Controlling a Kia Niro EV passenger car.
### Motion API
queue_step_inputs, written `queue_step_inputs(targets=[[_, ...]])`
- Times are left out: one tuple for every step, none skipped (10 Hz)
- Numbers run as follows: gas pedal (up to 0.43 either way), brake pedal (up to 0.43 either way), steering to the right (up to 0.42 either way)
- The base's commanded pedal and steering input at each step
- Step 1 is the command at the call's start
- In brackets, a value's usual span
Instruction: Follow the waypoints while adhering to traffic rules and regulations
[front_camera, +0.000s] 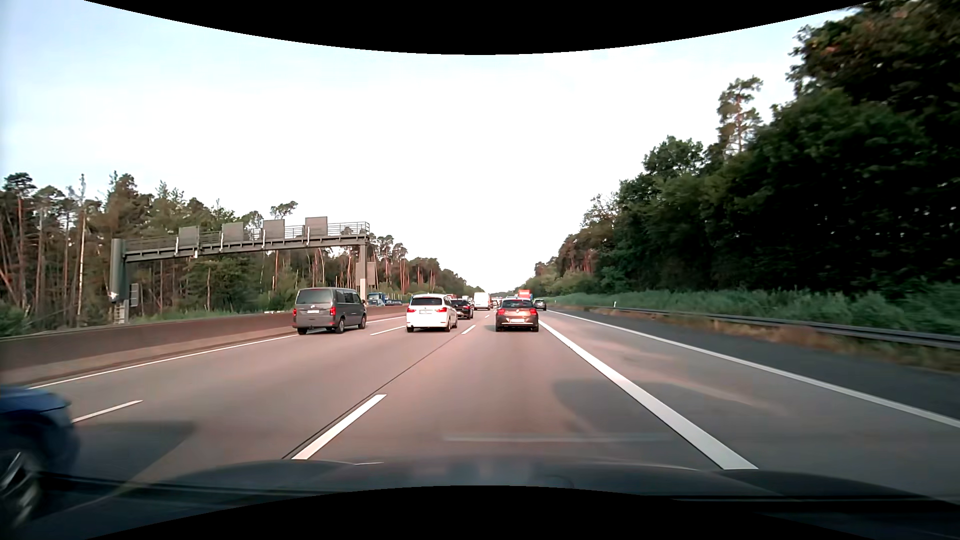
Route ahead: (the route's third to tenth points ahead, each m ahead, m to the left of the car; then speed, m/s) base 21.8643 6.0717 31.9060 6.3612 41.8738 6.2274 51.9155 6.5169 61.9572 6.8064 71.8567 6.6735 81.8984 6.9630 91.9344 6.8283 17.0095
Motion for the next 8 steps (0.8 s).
queue_step_inputs(targets=[[0.000, 0.085, -0.003], [0.000, 0.085, -0.003], [0.000, 0.085, -0.004], [0.000, 0.091, -0.004], [0.000, 0.091, -0.003], [0.000, 0.098, -0.003], [0.000, 0.098, -0.003], [0.000, 0.098, -0.003]])
